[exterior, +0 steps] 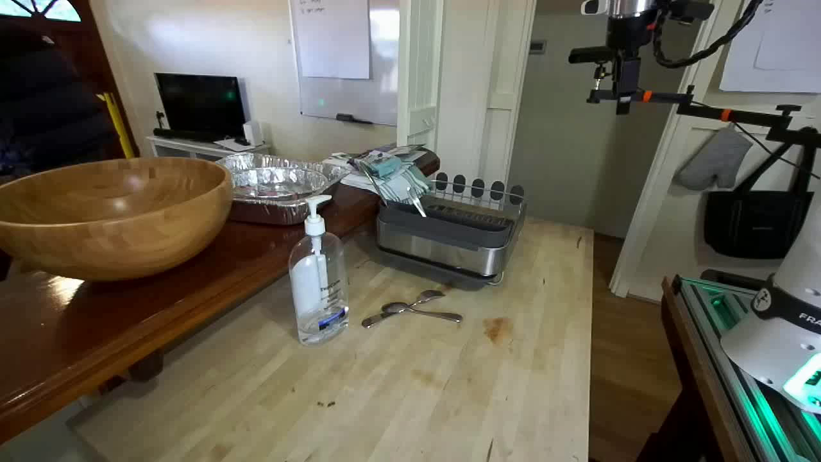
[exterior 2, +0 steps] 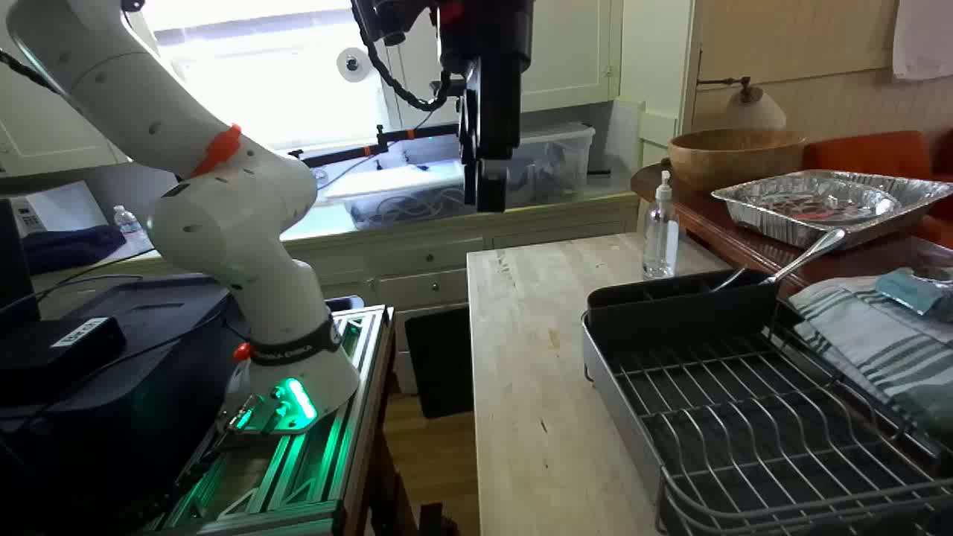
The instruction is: Remove one silver spoon from the dishrack.
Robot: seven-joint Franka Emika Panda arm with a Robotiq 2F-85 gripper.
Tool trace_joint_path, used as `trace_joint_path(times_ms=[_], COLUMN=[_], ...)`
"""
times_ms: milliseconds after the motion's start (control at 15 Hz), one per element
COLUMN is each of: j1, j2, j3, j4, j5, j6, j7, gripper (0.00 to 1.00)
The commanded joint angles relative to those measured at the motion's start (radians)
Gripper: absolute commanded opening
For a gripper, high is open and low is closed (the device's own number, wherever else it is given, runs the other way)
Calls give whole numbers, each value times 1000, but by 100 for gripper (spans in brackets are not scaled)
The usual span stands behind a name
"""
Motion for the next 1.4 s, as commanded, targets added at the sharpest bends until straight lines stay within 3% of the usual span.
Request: trace_joint_path(times_ms=[0,467,867,1133,1333], j1=[18,41,153,187,202], j2=[-1,17,107,222,329], j3=[-14,-3,38,60,66], j4=[2,4,24,59,118], j5=[-7,19,149,212,247], j6=[-6,23,245,436,487], j7=[7,29,54,66,31], gripper=[100,100,100,100,100])
